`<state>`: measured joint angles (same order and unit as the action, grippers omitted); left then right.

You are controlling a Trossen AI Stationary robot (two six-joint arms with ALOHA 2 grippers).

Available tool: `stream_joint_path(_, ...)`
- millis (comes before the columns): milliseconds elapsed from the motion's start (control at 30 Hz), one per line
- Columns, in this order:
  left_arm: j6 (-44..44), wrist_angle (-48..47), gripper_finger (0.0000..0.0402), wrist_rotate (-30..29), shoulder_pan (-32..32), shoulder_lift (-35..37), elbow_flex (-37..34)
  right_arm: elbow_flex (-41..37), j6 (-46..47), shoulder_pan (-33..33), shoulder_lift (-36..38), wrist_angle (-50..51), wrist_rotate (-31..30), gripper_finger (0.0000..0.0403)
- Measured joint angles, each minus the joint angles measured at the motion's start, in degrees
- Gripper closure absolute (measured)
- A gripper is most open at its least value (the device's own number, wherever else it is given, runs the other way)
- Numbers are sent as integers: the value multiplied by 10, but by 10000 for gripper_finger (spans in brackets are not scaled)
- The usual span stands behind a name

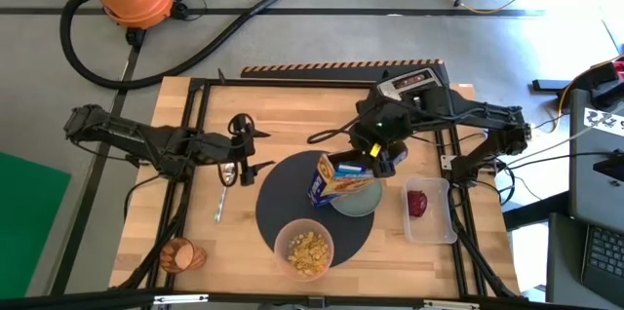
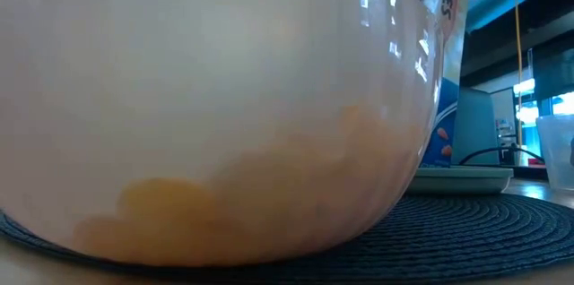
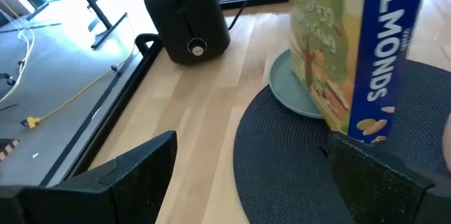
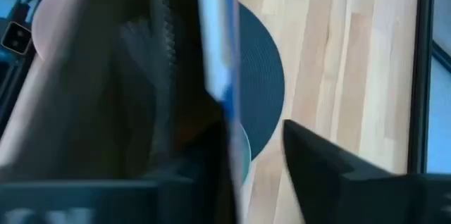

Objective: Arrange a breakfast setting
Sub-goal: Pour the cereal from the yellow cereal box into the pink bowl

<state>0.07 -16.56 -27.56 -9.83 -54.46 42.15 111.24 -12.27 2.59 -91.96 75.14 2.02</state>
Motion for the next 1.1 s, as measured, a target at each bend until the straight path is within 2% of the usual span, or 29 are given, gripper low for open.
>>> stream_joint_path(100,-1,0,51,0,6,0,0,-2,-1,0,0,-4,1,356)
stream_joint_path(167,-4,0,51,0,10,0,0,-2,-11,0,0,-10,6,389)
stream_joint_path(467,-11,-1,51,1,19,-35,0,76,-16,0,1,-12,30,401)
stream_joint_path(667,-10,2,51,3,19,-58,0,138,-28,0,1,-15,-8,402)
stream_joint_path(767,-10,6,51,2,19,-56,0,156,-42,0,3,-17,-3,388)
stream_joint_path(833,-10,6,51,3,19,-57,0,158,-48,0,5,-22,17,365)
stream_joint_path(1100,-10,10,51,-3,19,-57,0,93,-47,1,-20,-51,51,217)
